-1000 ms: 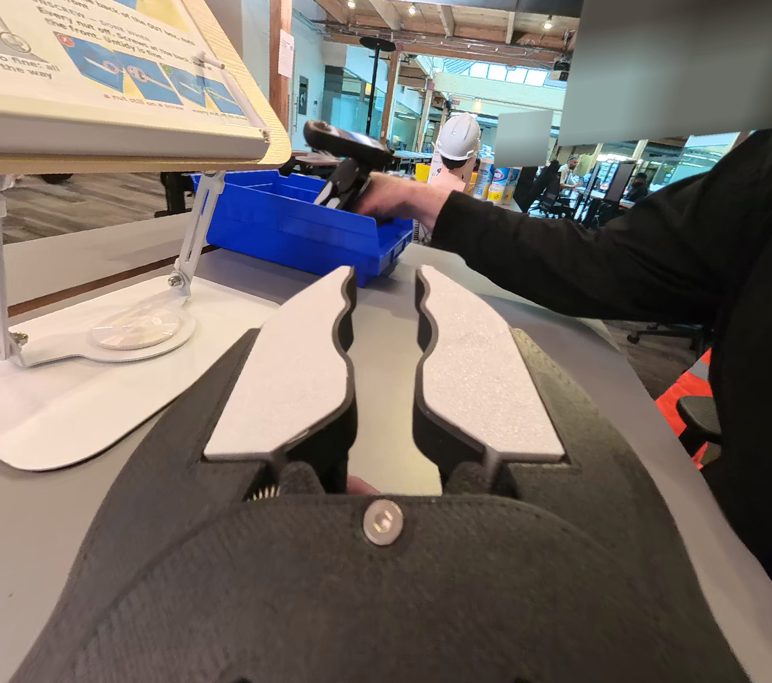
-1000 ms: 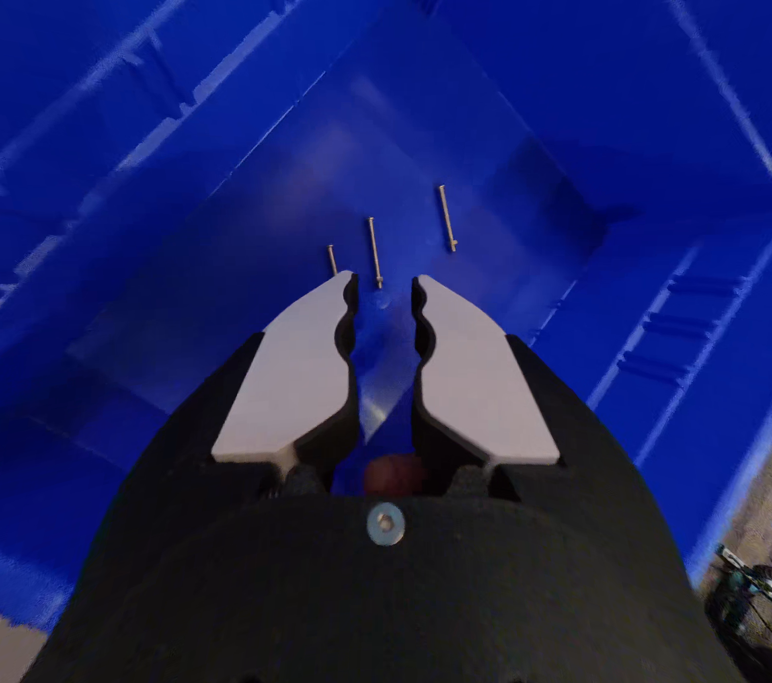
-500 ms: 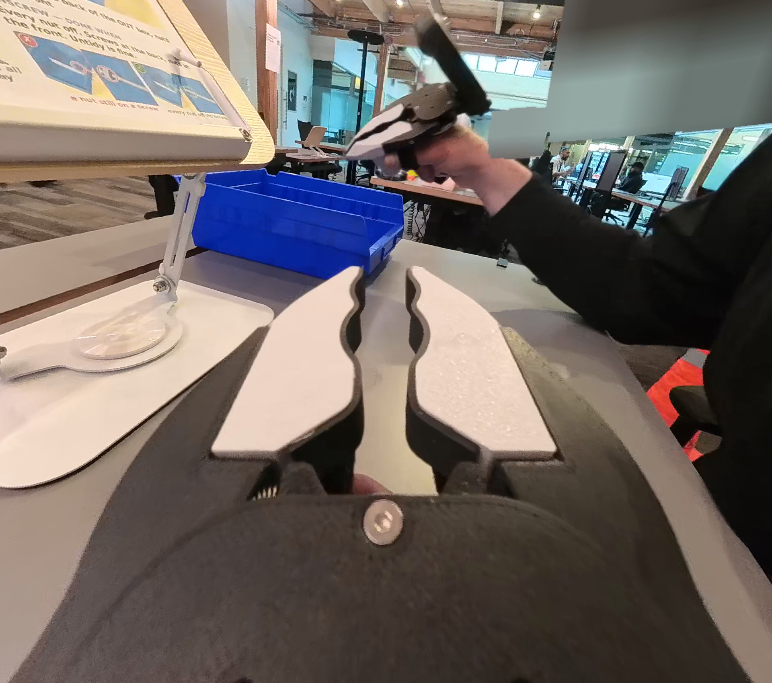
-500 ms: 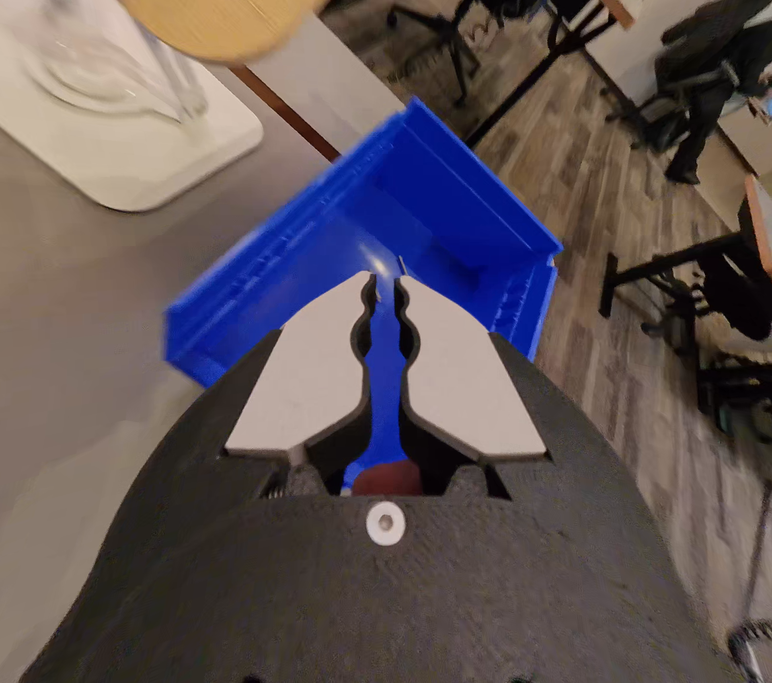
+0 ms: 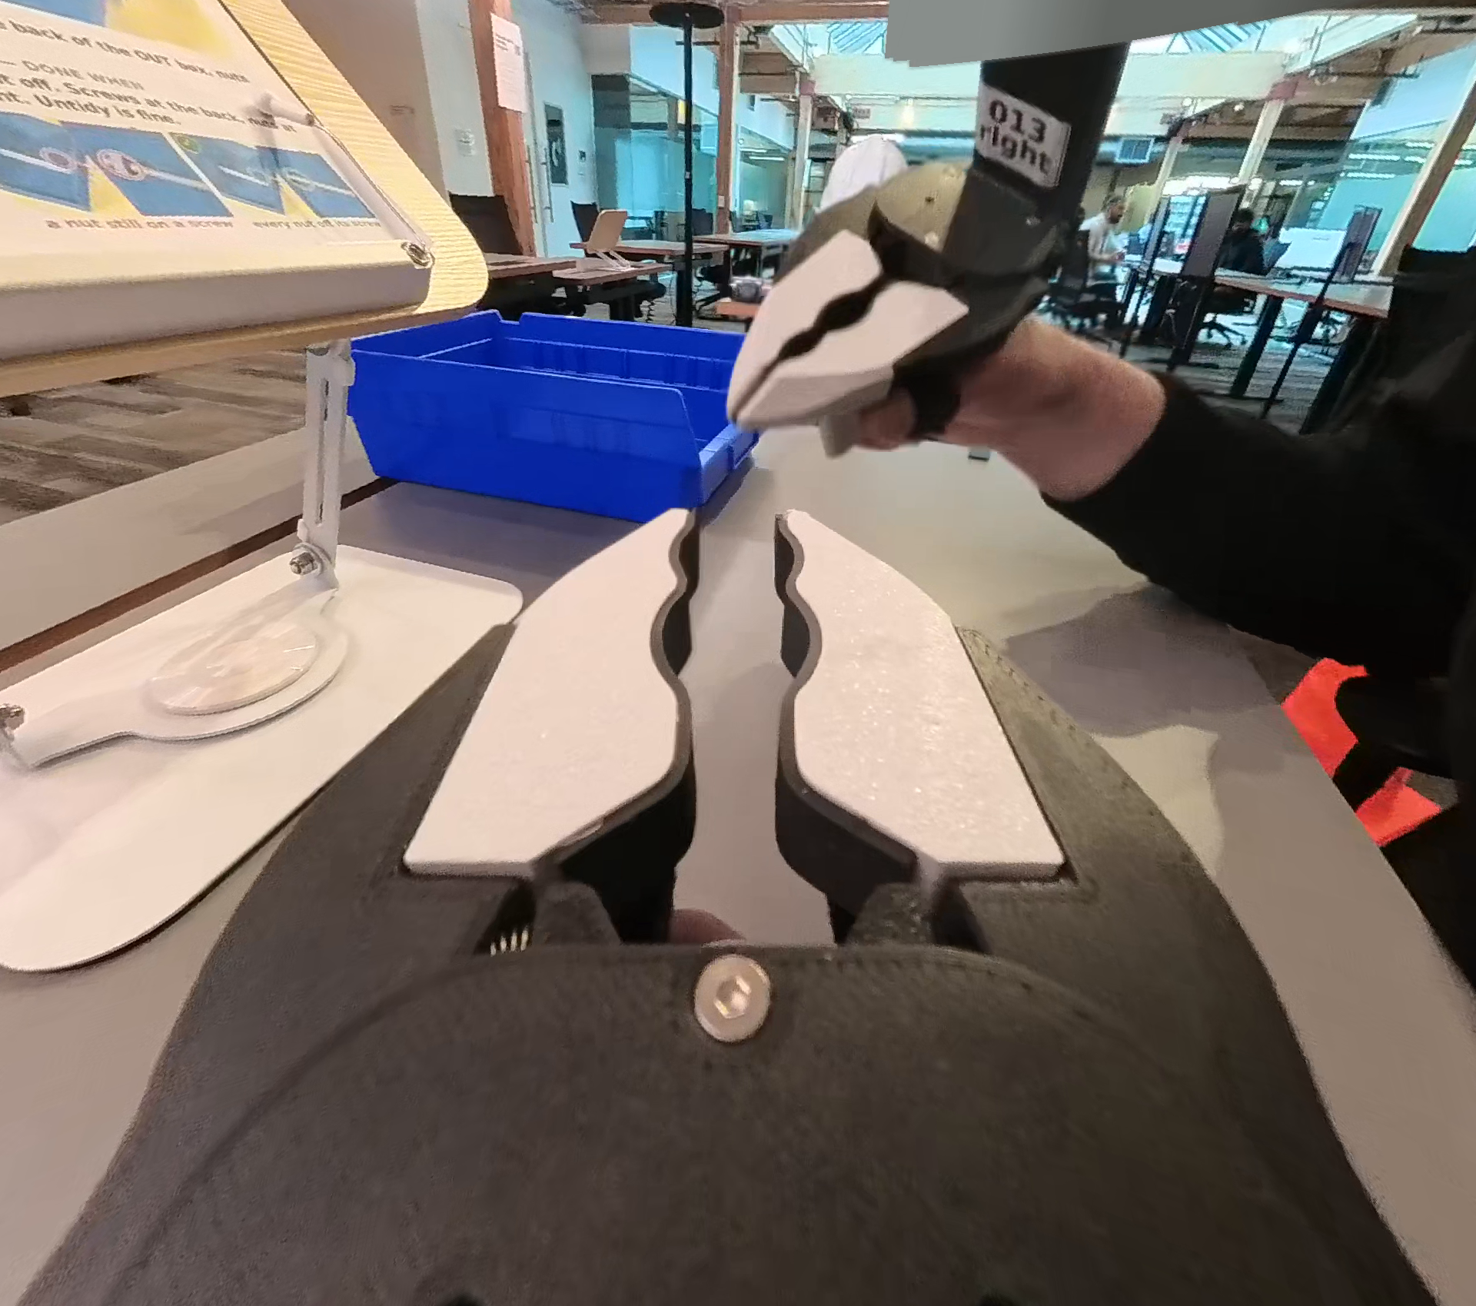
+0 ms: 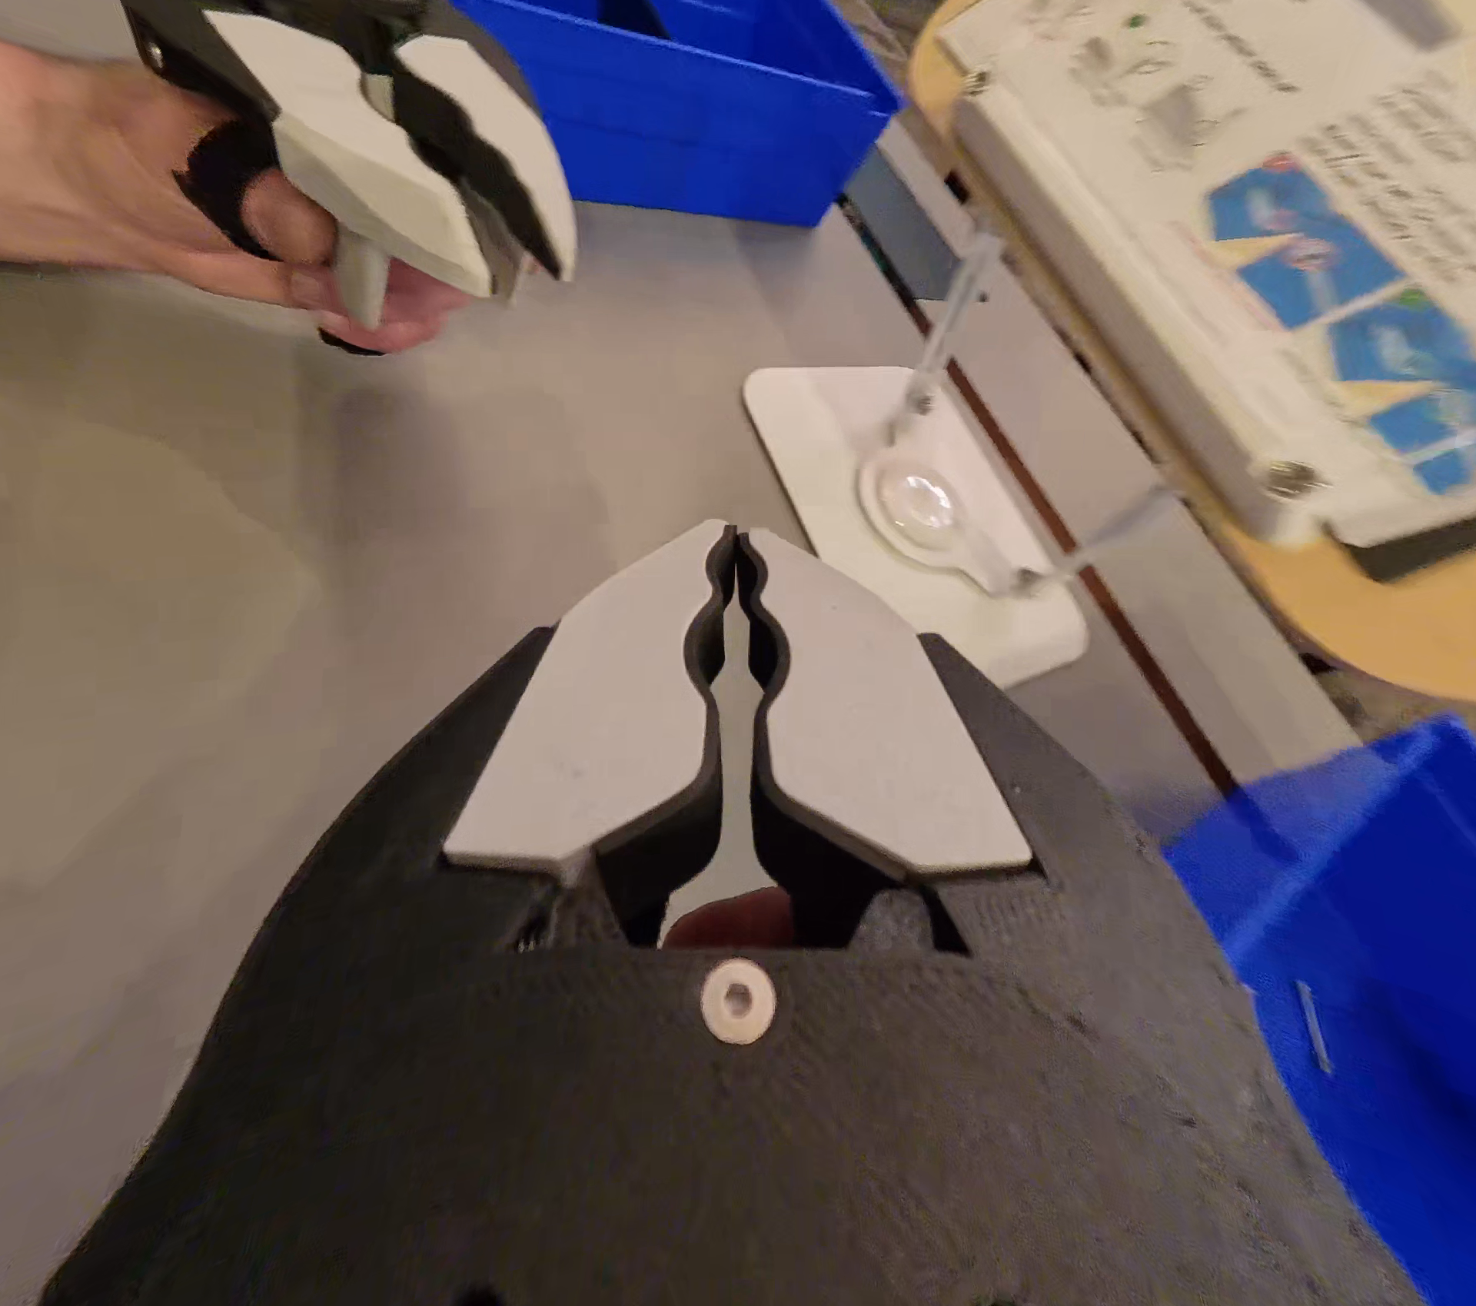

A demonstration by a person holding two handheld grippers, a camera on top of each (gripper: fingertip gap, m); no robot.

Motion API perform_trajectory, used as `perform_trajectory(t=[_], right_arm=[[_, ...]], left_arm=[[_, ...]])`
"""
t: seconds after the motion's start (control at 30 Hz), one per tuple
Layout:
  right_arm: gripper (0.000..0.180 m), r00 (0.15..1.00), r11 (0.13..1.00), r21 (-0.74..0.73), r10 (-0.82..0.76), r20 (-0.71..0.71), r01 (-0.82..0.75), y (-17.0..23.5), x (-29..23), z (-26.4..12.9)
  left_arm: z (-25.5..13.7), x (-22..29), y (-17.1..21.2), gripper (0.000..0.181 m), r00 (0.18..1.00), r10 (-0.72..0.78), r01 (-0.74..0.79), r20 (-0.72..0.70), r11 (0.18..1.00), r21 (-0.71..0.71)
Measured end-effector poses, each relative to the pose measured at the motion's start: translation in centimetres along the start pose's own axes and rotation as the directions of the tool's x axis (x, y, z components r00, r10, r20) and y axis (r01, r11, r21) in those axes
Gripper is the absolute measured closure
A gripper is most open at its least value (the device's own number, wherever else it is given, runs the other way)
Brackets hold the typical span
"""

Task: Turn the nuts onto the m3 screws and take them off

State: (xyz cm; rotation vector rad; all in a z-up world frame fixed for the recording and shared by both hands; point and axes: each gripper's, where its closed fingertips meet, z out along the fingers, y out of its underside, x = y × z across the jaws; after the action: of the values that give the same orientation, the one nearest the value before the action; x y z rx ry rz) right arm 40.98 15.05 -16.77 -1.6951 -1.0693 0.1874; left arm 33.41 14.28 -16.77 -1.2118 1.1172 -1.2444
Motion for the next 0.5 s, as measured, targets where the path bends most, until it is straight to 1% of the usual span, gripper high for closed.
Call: perform_trajectory(t=[0.13, 0.27, 0.33, 0.4, 0.5], right_arm=[[0.180, 0.998, 1.000, -0.001, 0.015, 0.056, -0.015, 0.8, -2.0, 3.4], [0.180, 0.997, 1.000, 0.008, 0.010, 0.076, -0.011, 1.5, -3.0, 4.9], [0.180, 0.997, 1.000, 0.014, 0.007, 0.074, -0.008, 1.7, -3.2, 5.4], [0.180, 0.996, 1.000, 0.014, 0.000, 0.088, -0.001, 2.1, -3.6, 5.8], [0.180, 0.995, 1.000, 0.005, 0.003, 0.103, -0.003, 2.7, -4.0, 6.2]], left_arm=[[-0.7, -0.7, -0.2, 0.163, 0.999, 0.011, -0.011, 0.046, 1.000, 0.006], [-1.8, -1.5, -0.5, 0.165, 0.996, 0.006, -0.008, 0.088, 1.000, 0.022], [-2.5, -2.0, -0.8, 0.166, 0.992, 0.031, -0.034, 0.124, 0.999, 0.017], [-3.4, -2.4, -1.2, 0.165, 0.984, 0.085, -0.083, 0.156, 0.996, -0.020], [-5.5, -3.8, -1.6, 0.160, 0.948, 0.231, -0.196, 0.219, 0.966, -0.170]])
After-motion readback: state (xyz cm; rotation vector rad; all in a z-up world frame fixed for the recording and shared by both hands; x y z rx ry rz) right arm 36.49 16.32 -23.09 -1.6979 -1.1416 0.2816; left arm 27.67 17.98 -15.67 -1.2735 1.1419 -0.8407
